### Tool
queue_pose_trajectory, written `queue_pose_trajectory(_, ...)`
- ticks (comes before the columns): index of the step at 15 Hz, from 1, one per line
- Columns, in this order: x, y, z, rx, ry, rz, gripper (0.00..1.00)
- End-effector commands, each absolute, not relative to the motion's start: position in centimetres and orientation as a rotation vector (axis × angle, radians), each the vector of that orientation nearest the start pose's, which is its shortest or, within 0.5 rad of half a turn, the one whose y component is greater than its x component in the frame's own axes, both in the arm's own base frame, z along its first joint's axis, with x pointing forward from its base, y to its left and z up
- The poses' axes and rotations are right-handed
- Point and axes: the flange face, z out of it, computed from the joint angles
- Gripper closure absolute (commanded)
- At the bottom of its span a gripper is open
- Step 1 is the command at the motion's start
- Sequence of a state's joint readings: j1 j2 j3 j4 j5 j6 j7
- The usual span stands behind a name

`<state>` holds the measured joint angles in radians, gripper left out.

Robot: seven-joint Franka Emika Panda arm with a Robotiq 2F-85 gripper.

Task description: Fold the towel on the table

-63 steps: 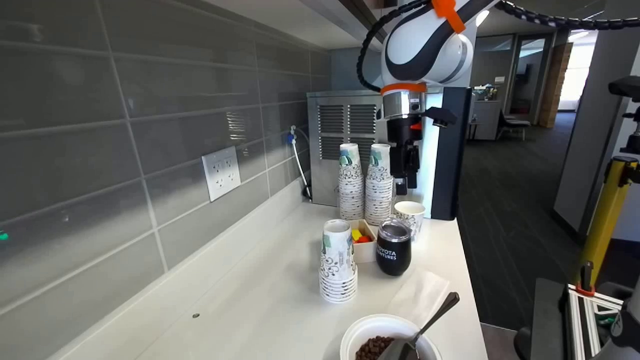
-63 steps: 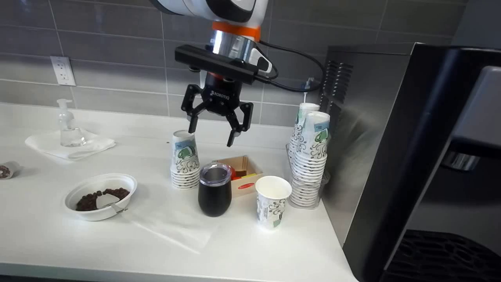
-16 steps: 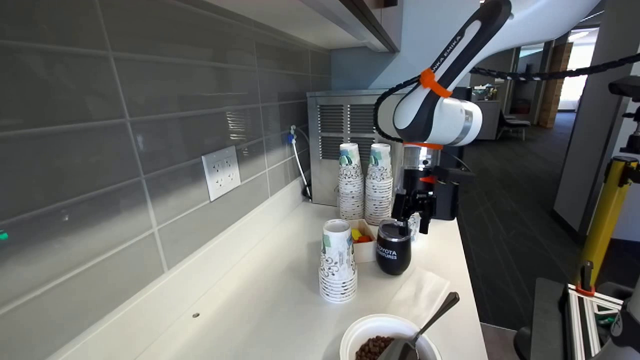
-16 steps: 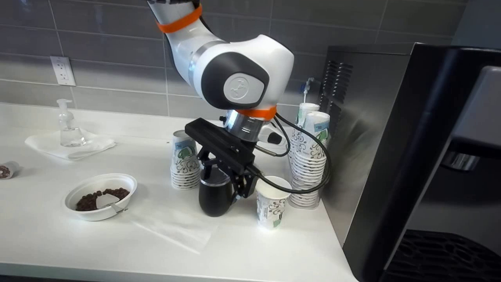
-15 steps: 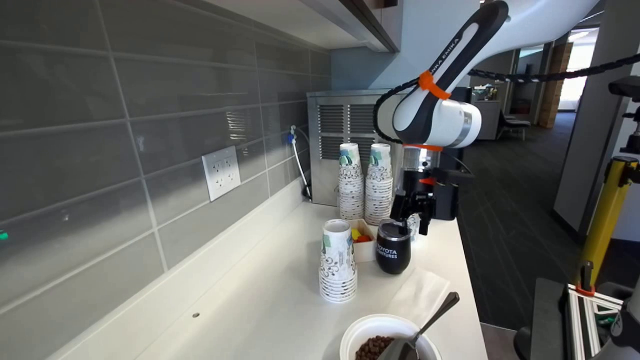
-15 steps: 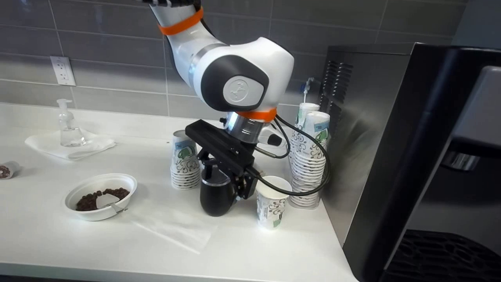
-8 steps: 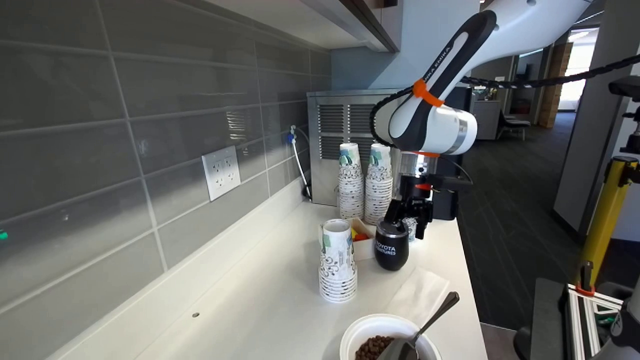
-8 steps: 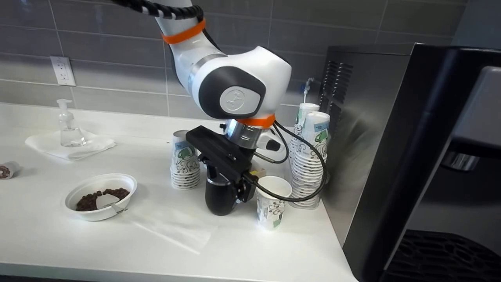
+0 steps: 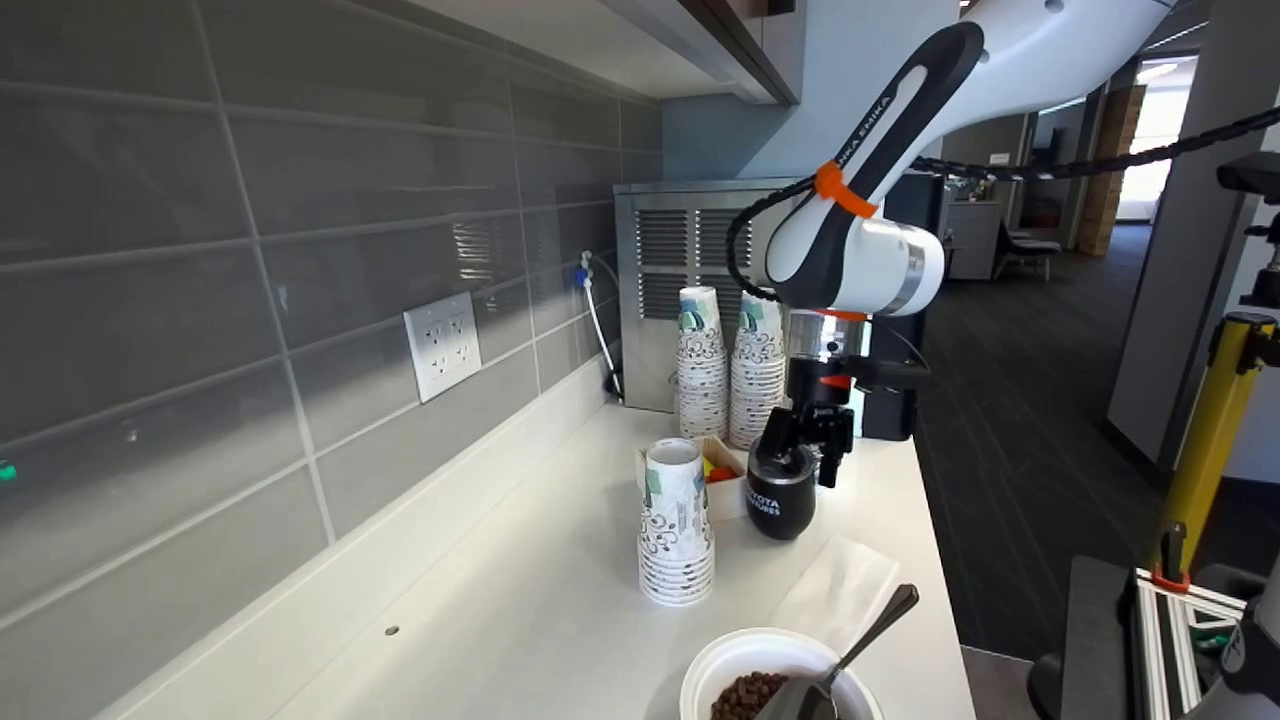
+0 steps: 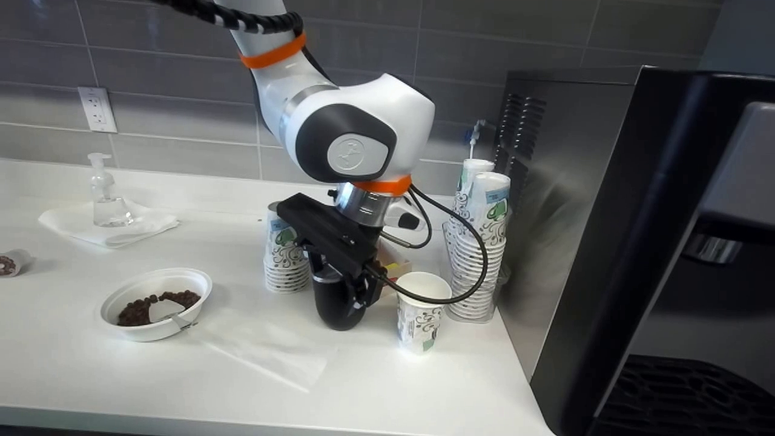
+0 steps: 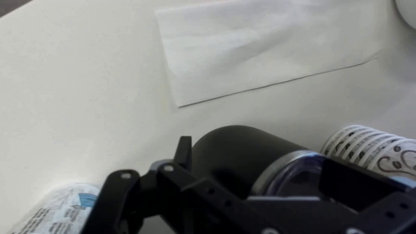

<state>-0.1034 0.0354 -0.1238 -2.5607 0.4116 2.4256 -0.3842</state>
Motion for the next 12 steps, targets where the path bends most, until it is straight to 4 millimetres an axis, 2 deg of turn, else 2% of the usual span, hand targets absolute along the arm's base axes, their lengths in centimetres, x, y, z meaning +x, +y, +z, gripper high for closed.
queue_pose_trajectory(1,41.5,-8.9,23.2,-2.827,0.185,0.115,0.00)
queue_pose_trajectory(6,39.6,-9.3,23.9,-2.824,0.168,0.066,0.00)
queue_pose_trajectory(12,39.1,-10.6,23.9,-2.814,0.251,0.007,0.00)
